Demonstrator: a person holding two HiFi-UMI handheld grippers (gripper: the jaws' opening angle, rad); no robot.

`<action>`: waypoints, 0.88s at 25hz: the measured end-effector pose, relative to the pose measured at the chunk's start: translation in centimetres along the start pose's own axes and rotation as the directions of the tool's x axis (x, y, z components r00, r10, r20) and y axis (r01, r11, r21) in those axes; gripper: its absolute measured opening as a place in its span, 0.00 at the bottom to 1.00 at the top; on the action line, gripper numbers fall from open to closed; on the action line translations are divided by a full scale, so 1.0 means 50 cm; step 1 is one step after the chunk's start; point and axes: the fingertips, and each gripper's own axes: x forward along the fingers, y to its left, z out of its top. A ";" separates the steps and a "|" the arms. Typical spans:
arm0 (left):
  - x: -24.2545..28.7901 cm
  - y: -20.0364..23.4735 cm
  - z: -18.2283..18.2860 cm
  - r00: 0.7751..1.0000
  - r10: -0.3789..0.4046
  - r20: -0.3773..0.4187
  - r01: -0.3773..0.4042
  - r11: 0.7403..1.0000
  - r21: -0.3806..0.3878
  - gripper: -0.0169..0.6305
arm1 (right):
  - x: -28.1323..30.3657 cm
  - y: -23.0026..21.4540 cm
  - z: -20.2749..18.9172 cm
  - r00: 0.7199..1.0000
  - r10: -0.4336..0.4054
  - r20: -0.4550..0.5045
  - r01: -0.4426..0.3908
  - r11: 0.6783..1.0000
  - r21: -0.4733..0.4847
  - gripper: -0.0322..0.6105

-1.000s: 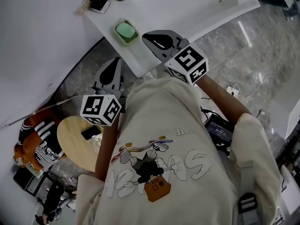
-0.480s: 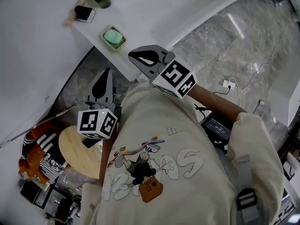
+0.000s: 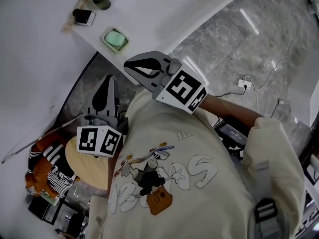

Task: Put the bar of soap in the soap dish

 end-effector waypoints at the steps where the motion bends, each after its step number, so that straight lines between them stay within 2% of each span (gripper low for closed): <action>1: -0.004 -0.008 0.002 1.000 -0.007 0.005 0.007 1.000 0.008 0.04 | -0.004 0.008 0.004 1.000 0.002 0.007 -0.002 1.000 -0.008 0.06; 5: -0.012 -0.027 0.017 0.999 -0.026 0.026 0.026 0.999 0.028 0.04 | -0.014 0.026 0.025 0.999 0.002 0.043 0.000 0.999 -0.038 0.06; 10: -0.005 -0.039 0.036 0.999 -0.042 0.032 0.042 0.999 0.026 0.04 | -0.020 0.025 0.041 0.998 -0.009 0.066 0.011 0.999 -0.031 0.06; 22: 0.008 -0.033 0.022 0.998 -0.057 0.006 0.057 0.998 -0.001 0.04 | -0.014 0.015 0.033 0.999 -0.021 0.048 0.023 0.999 -0.034 0.06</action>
